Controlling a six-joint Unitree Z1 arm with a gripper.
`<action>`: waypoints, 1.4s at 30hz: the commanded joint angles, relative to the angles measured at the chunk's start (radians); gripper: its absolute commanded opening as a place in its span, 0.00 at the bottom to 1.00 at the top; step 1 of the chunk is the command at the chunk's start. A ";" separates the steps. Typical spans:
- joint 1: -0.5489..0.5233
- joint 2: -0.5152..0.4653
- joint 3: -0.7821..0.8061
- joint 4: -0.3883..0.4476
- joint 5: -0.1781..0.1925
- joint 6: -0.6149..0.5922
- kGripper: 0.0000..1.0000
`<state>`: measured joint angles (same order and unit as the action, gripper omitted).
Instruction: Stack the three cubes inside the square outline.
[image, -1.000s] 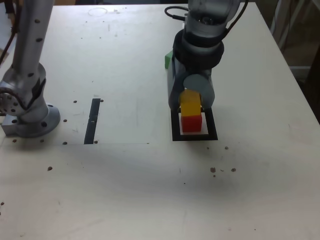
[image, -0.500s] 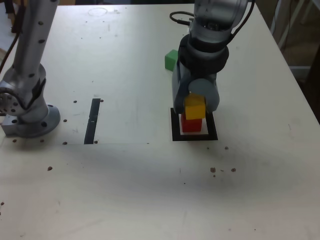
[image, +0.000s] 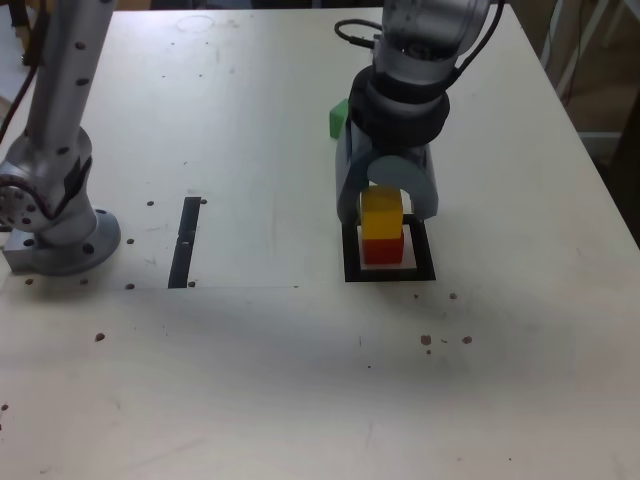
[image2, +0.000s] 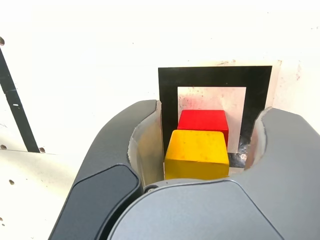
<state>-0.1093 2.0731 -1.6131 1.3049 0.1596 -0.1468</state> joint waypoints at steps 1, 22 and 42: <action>-0.001 -0.016 -0.006 0.002 0.001 0.001 0.89; 0.265 -0.261 0.092 0.117 0.171 0.401 0.99; 0.467 -0.099 0.164 -0.153 0.292 0.953 0.98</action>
<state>0.3560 1.9630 -1.4427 1.1557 0.4481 0.8023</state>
